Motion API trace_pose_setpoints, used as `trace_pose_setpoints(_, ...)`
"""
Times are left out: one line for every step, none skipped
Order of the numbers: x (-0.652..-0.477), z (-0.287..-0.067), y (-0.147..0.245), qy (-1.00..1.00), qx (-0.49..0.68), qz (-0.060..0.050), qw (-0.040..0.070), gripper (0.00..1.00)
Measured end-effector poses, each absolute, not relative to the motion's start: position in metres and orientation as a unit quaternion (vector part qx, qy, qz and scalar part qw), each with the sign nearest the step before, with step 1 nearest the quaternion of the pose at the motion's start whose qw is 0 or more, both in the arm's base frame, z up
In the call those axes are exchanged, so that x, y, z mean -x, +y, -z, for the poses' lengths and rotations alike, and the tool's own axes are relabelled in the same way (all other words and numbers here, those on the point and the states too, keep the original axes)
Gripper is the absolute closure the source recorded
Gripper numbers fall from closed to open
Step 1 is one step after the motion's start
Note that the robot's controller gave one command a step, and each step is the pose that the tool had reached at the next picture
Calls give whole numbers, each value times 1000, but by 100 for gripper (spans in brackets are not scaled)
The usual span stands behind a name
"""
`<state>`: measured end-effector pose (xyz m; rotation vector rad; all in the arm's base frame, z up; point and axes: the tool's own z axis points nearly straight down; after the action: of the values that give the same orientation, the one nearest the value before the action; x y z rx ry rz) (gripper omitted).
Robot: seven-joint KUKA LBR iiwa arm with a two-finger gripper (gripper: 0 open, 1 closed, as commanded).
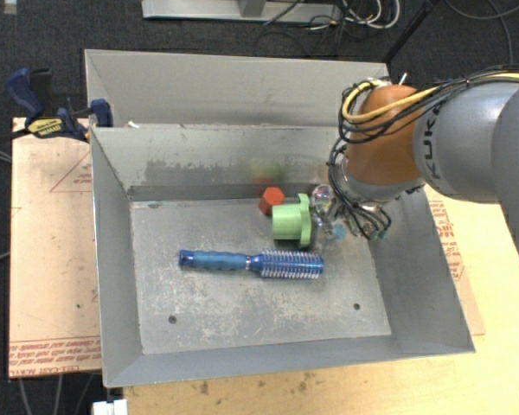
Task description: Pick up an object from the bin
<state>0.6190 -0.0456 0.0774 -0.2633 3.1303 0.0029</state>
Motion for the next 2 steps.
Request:
trace_pose_setpoints(-624, -185, -56, 996, 88, 1, 6, 100)
trace_pose_setpoints(-622, -180, -56, 996, 88, 0, 2, 0)
